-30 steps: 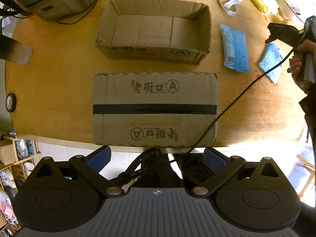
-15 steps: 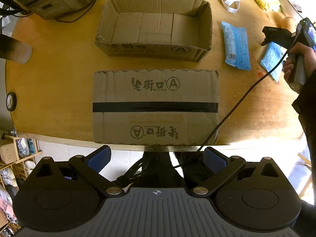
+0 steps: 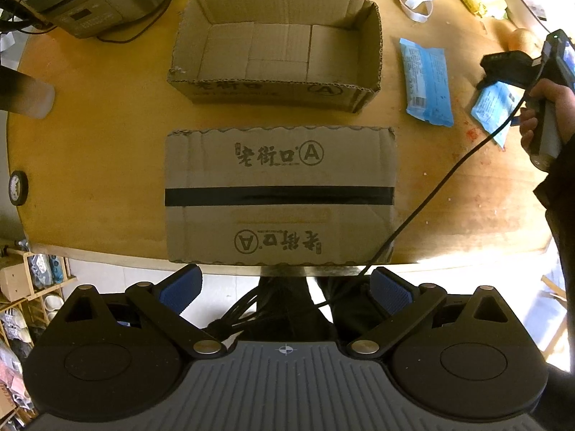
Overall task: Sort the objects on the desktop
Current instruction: 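Close the right gripper on the larger blue packet's edge, then lift the blue packet with the right gripper and carry it toward the boxes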
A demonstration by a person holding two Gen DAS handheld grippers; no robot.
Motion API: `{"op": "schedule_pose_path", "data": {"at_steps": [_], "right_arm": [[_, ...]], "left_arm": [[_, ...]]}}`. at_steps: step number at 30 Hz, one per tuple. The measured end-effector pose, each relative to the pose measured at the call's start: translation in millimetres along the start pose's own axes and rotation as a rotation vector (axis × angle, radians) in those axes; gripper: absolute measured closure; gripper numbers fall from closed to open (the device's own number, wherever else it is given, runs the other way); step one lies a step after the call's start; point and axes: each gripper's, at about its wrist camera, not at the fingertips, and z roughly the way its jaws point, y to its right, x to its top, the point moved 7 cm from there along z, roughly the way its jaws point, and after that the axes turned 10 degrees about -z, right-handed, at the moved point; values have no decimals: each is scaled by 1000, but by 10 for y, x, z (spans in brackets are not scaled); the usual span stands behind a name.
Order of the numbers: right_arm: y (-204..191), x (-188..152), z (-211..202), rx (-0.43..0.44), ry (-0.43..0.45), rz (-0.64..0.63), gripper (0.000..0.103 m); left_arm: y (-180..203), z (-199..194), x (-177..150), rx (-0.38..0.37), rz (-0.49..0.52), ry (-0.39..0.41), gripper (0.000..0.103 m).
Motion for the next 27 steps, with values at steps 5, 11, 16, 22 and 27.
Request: {"op": "schedule_pose_path", "data": {"at_steps": [5,11,16,22,27], "right_arm": [[-27,-7,-4,-3,-2,-10,35],[-46,-9,-26,-10,-5,-24,38],[-49,-34,-72,-4,-9,-33,39],[-56,-73,-179,8,-26,-48,39],[-44,-94,-328,11,-28,-59,39]], "left_arm": [[-7,-4,-6,-4,1,2,0],[-35,-14,-2,-8,-5,6,0],[-46,-19,4,-12,-9,7,0],[-60,-11,9,-17,-8,7,0],[-68,-13,8,-21,-7,7,0]]}}
